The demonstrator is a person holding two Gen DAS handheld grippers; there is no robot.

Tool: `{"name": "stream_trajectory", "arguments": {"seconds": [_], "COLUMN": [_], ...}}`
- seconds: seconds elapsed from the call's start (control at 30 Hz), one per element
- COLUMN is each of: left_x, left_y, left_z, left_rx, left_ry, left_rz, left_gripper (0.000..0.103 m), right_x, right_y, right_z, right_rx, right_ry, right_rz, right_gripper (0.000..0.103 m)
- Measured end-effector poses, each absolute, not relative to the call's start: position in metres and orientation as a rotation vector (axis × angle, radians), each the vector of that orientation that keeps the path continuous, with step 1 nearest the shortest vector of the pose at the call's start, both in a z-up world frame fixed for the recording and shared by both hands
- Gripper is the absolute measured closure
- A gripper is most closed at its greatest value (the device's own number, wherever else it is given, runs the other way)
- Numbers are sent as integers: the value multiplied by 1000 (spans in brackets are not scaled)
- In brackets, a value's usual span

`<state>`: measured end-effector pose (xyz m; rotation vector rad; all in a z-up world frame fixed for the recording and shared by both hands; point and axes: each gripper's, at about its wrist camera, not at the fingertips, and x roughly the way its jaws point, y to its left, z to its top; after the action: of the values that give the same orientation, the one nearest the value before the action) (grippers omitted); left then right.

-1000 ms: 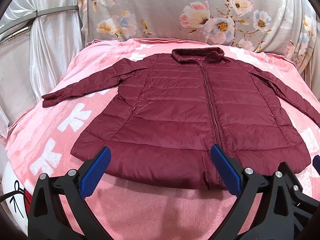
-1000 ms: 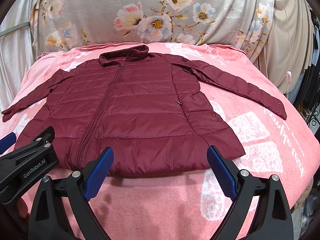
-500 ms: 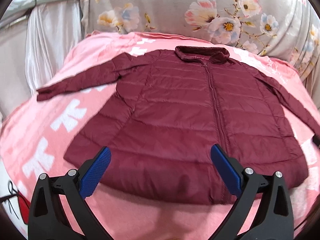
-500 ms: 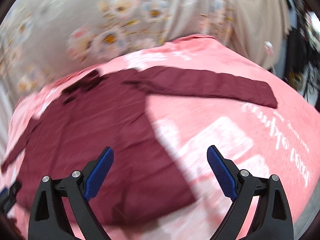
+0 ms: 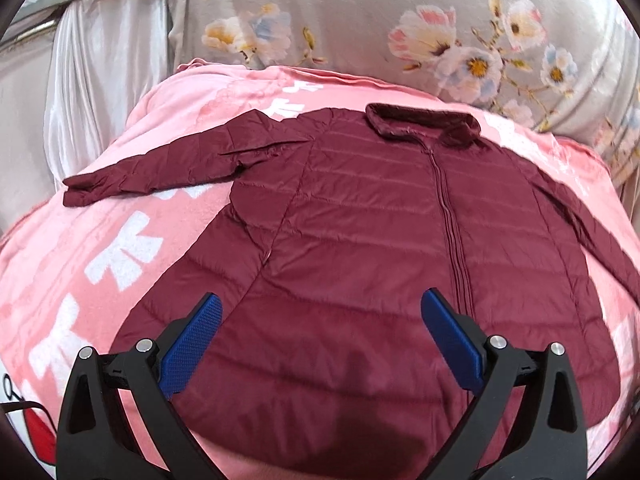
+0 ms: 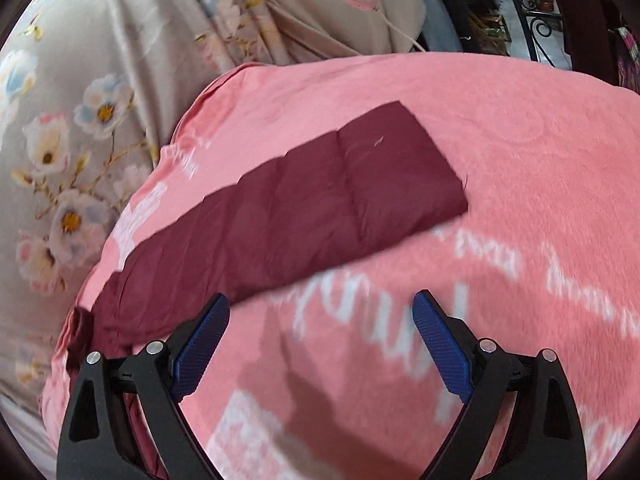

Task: Fold large clothes
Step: 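Grasp the sleeve cuff with the right gripper and lift it across the jacket body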

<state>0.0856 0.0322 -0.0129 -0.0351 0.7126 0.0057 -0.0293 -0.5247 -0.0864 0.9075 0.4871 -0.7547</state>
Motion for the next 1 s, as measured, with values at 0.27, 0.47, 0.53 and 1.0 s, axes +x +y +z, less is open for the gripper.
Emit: {"name": "stream_trajectory", "arguments": {"seconds": [0.27, 0.47, 0.53, 1.0], "left_x": [104, 114, 119, 139], "left_y": [24, 29, 33, 62], "left_z": [-15, -15, -14, 2], "left_rx": [22, 14, 8, -62], "left_ry": [726, 719, 715, 672], "left_rz": [35, 43, 41, 76], "left_gripper": [5, 5, 5, 5], "right_x": [-2, 27, 43, 209], "right_y": [-557, -555, -540, -301], "right_z": [-82, -49, -24, 55], "right_rx": [861, 786, 731, 368], "right_ry": [448, 393, 364, 429], "right_rz": [-822, -768, -708, -77], "right_gripper": [72, 95, 95, 96]}}
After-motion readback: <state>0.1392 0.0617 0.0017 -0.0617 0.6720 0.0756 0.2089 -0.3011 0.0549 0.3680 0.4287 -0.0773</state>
